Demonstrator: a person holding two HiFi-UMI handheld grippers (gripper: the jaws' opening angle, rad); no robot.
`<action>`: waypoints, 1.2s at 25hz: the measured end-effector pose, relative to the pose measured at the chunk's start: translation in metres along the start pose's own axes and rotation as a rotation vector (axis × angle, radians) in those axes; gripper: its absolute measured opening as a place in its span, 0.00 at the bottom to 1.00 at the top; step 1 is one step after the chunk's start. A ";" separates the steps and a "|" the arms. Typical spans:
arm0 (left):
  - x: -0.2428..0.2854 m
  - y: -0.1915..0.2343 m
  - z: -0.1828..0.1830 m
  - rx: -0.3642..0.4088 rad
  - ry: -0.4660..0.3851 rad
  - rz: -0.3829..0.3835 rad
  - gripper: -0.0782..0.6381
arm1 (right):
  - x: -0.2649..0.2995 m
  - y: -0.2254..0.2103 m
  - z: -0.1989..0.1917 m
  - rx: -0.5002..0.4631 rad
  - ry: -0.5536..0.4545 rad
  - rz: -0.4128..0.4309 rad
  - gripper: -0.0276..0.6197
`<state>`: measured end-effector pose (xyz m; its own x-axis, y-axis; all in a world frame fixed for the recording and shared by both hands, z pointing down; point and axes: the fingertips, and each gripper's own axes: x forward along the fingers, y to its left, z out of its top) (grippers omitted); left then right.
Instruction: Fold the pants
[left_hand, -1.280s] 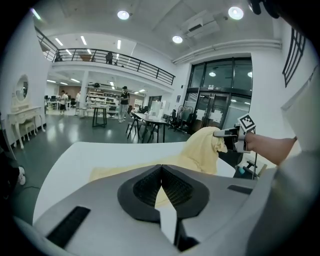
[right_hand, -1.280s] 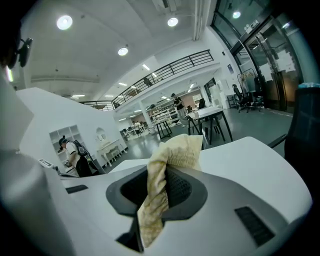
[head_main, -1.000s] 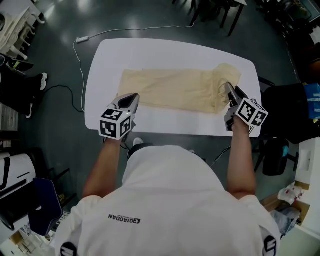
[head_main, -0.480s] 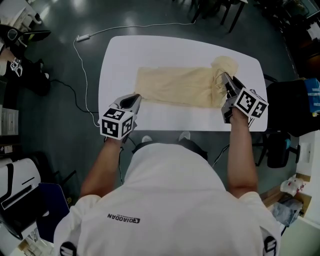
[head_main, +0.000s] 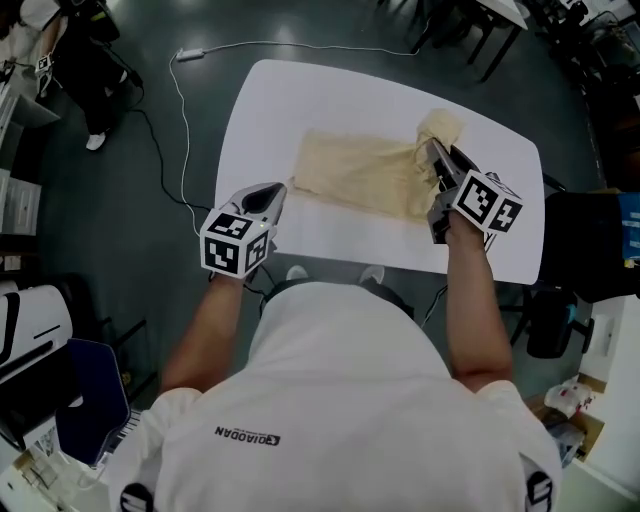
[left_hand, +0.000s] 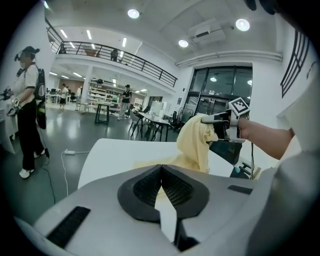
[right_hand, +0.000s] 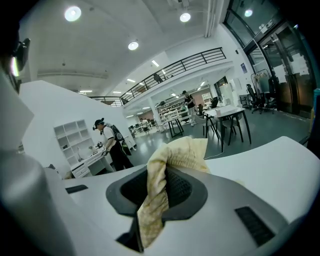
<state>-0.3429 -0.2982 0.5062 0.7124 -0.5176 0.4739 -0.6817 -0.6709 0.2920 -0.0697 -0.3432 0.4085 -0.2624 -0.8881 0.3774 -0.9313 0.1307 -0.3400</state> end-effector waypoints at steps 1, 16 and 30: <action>-0.002 0.004 -0.001 -0.006 -0.002 0.006 0.15 | 0.007 0.007 -0.002 -0.003 0.006 0.008 0.17; -0.029 0.046 -0.022 -0.079 0.001 0.079 0.15 | 0.136 0.077 -0.130 -0.139 0.354 0.046 0.18; -0.039 0.062 -0.049 -0.130 0.029 0.118 0.15 | 0.186 0.122 -0.201 -0.186 0.568 0.194 0.36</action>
<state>-0.4215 -0.2937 0.5460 0.6226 -0.5716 0.5344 -0.7772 -0.5311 0.3374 -0.2830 -0.4035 0.6100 -0.4765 -0.4744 0.7402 -0.8684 0.3855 -0.3119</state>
